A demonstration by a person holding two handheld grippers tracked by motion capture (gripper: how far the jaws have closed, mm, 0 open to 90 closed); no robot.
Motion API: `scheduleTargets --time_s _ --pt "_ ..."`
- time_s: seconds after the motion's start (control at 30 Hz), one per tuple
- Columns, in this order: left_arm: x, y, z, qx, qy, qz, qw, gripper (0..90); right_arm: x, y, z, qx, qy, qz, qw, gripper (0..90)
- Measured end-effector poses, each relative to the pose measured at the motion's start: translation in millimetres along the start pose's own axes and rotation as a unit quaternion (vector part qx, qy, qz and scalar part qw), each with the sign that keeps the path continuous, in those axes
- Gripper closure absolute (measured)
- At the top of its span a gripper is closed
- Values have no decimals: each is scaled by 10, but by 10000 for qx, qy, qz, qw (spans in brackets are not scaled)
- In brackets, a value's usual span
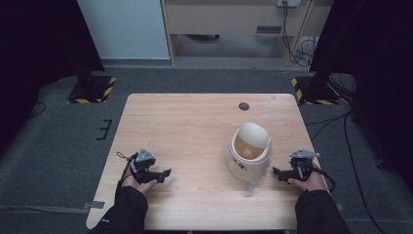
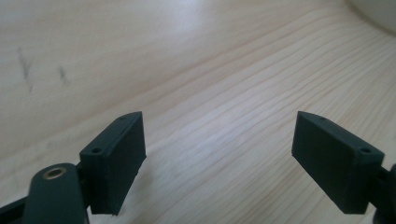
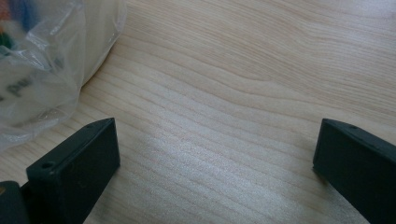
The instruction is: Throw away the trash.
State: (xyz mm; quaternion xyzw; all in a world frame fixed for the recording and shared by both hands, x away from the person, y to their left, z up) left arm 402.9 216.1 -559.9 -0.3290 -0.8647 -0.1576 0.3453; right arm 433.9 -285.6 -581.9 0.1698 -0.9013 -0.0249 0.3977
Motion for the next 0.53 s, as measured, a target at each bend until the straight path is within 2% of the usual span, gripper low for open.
scheduleTargets --time_s 0.17,0.33,0.53 --pt "-33 71 107 27 299 -140 9995 150 0 1 0 1 3 -6 10000 7" --pt "-30 141 129 35 369 -345 9987 138 0 0 0 2 2 -3 10000 7" --pt "-46 165 151 -30 363 -431 9984 82 0 1 0 -1 1 -3 10000 7"
Point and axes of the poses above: each handheld gripper's, and its own axes: x roughly backward along the jaws, z roughly out of its underside, y roughly to its left, the point moved 6 cm from there along -x, roughly forward along the jaws, and after that the axes turned 14 degrees about -x, right-handed, at the moved point
